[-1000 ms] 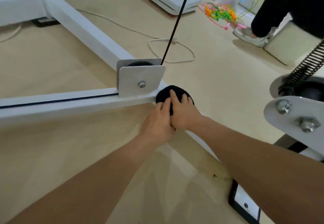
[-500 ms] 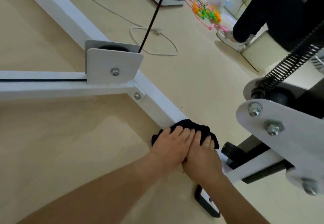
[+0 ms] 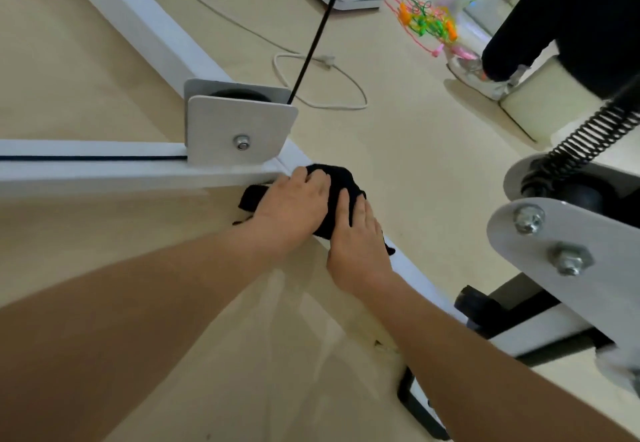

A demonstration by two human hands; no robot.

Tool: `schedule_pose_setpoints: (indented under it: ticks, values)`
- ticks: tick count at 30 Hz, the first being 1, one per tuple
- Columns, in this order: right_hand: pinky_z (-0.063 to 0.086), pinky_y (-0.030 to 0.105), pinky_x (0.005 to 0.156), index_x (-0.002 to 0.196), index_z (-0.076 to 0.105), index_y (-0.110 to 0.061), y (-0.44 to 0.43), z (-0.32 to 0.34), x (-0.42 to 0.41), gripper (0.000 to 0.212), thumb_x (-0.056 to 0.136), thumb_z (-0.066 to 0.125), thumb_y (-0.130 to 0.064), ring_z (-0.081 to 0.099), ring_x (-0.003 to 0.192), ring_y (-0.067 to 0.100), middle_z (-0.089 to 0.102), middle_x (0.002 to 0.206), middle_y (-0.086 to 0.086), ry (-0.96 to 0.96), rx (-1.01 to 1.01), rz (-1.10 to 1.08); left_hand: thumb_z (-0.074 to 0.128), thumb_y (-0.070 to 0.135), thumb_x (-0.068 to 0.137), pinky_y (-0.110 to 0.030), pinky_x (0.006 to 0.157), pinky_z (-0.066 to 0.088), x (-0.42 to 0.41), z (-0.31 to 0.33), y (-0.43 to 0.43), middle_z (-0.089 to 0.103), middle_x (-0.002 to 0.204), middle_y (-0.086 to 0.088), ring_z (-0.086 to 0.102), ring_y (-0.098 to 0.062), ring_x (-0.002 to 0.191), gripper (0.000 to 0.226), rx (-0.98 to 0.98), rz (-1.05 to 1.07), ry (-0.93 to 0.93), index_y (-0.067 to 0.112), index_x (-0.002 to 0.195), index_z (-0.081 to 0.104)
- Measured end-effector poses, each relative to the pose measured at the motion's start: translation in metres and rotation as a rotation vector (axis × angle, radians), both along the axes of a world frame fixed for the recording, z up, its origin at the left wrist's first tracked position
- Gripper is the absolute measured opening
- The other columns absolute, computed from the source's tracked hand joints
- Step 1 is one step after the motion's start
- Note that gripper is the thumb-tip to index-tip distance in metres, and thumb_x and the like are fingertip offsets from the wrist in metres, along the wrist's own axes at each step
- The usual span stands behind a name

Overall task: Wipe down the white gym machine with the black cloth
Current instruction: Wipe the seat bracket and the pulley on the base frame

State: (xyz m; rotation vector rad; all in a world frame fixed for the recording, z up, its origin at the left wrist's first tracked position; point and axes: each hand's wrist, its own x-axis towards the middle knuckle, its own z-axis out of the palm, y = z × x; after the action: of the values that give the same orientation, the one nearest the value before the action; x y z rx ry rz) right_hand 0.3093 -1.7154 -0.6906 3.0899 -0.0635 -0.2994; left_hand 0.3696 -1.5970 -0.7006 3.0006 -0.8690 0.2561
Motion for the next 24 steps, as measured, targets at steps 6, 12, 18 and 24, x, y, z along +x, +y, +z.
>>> schedule_pose_setpoints:
  ticks: [6, 12, 18, 24]
  values:
    - [0.025, 0.048, 0.118, 0.150, 0.005, 0.006, -0.043, -0.023, -0.082, 0.072, 0.094, 0.047, -0.009, 0.023, 0.146, 0.044, 0.020, 0.155, 0.034, -0.125, -0.113, -0.115, 0.041, 0.011, 0.101, -0.027, 0.077, 0.040, -0.075, -0.003, -0.074, 0.037, 0.132, -0.010, 0.043, -0.025, 0.113, 0.052, -0.118, -0.102, 0.121, 0.003, 0.148, 0.022]
    - [0.027, 0.049, 0.113, 0.144, 0.029, 0.011, -0.098, -0.030, -0.176, 0.077, 0.077, 0.061, -0.008, 0.034, 0.136, 0.044, 0.041, 0.145, 0.034, -0.131, -0.195, -0.096, 0.045, 0.016, 0.098, -0.040, 0.098, 0.046, -0.147, -0.023, -0.125, 0.028, 0.152, -0.012, 0.040, -0.029, 0.123, 0.068, -0.094, -0.335, 0.239, 0.002, 0.153, 0.007]
    - [0.019, 0.042, 0.121, 0.152, 0.024, 0.004, -0.110, -0.034, -0.221, 0.074, 0.081, 0.024, -0.017, 0.021, 0.148, 0.036, 0.022, 0.159, 0.022, -0.037, -0.109, -0.151, 0.042, 0.008, 0.098, -0.044, 0.109, 0.031, -0.191, -0.027, -0.133, 0.010, 0.160, -0.018, 0.031, -0.033, 0.135, 0.071, -0.026, -0.350, 0.355, 0.003, 0.154, -0.001]
    - [0.026, 0.035, 0.118, 0.157, -0.007, -0.011, -0.125, -0.030, -0.279, 0.078, 0.094, 0.040, -0.016, -0.002, 0.153, 0.020, -0.006, 0.165, 0.006, 0.320, 0.087, -0.357, 0.050, 0.001, 0.094, -0.040, 0.111, 0.035, -0.238, -0.036, -0.129, 0.013, 0.158, -0.007, 0.025, -0.034, 0.139, 0.084, -0.099, -0.288, 0.715, 0.016, 0.156, -0.004]
